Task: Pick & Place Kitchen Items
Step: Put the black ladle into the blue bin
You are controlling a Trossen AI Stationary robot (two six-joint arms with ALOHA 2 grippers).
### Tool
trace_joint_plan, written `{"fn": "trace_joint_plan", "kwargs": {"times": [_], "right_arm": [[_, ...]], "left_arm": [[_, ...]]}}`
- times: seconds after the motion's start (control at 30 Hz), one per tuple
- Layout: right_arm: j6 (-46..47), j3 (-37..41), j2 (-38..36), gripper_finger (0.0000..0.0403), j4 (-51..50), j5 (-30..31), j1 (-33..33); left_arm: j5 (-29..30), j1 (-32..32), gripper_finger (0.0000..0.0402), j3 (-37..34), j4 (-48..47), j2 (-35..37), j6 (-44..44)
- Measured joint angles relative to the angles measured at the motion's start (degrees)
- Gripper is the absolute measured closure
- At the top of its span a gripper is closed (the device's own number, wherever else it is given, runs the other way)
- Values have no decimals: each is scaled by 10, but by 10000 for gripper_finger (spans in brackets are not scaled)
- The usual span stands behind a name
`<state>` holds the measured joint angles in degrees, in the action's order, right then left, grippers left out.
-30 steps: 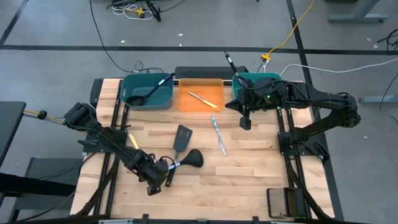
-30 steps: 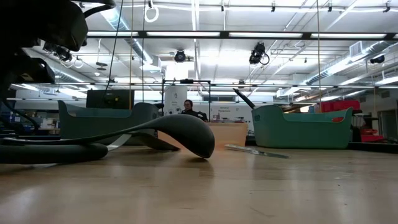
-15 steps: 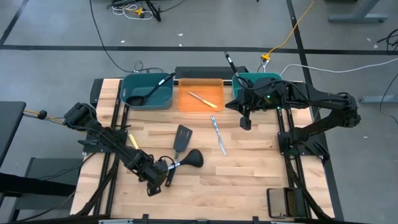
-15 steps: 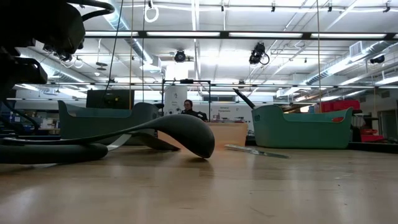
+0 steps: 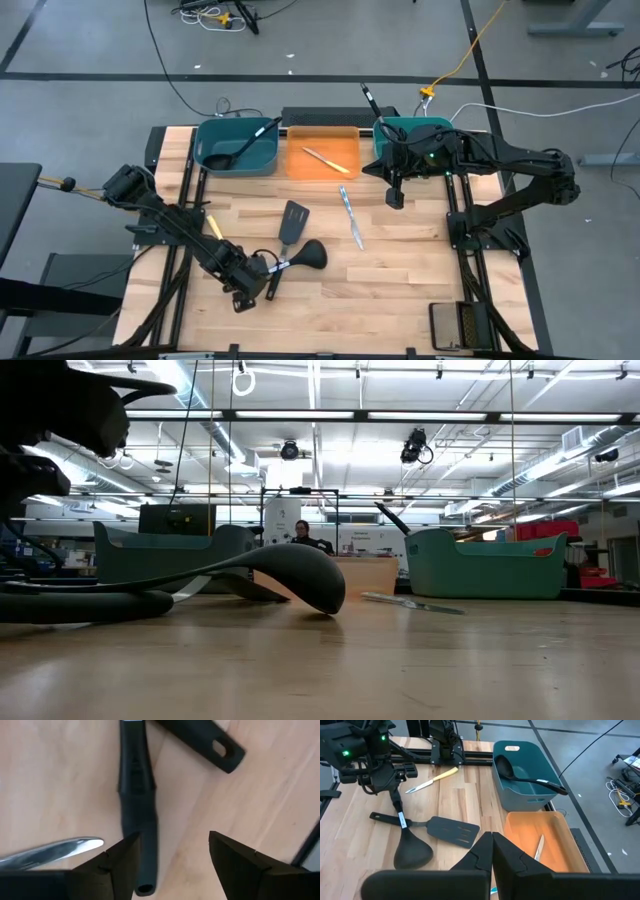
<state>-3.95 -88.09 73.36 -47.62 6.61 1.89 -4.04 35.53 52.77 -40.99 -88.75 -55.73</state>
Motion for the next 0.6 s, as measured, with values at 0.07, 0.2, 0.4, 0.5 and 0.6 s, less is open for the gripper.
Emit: {"fn": "trace_joint_plan", "kwargs": {"times": [0.07,0.2,0.4,0.5,0.6], "right_arm": [[0,0,0,394,0,0,0],[0,0,0,394,0,0,0],[0,0,0,394,0,0,0],[0,0,0,394,0,0,0],[0,0,0,394,0,0,0]], "left_arm": [[2,-3,164,0,-4,0,4],[17,-8,164,0,-12,0,4],[46,-8,164,0,-20,0,2],[47,-8,164,-2,-20,0,1],[51,-8,164,-6,-22,0,-7]]}}
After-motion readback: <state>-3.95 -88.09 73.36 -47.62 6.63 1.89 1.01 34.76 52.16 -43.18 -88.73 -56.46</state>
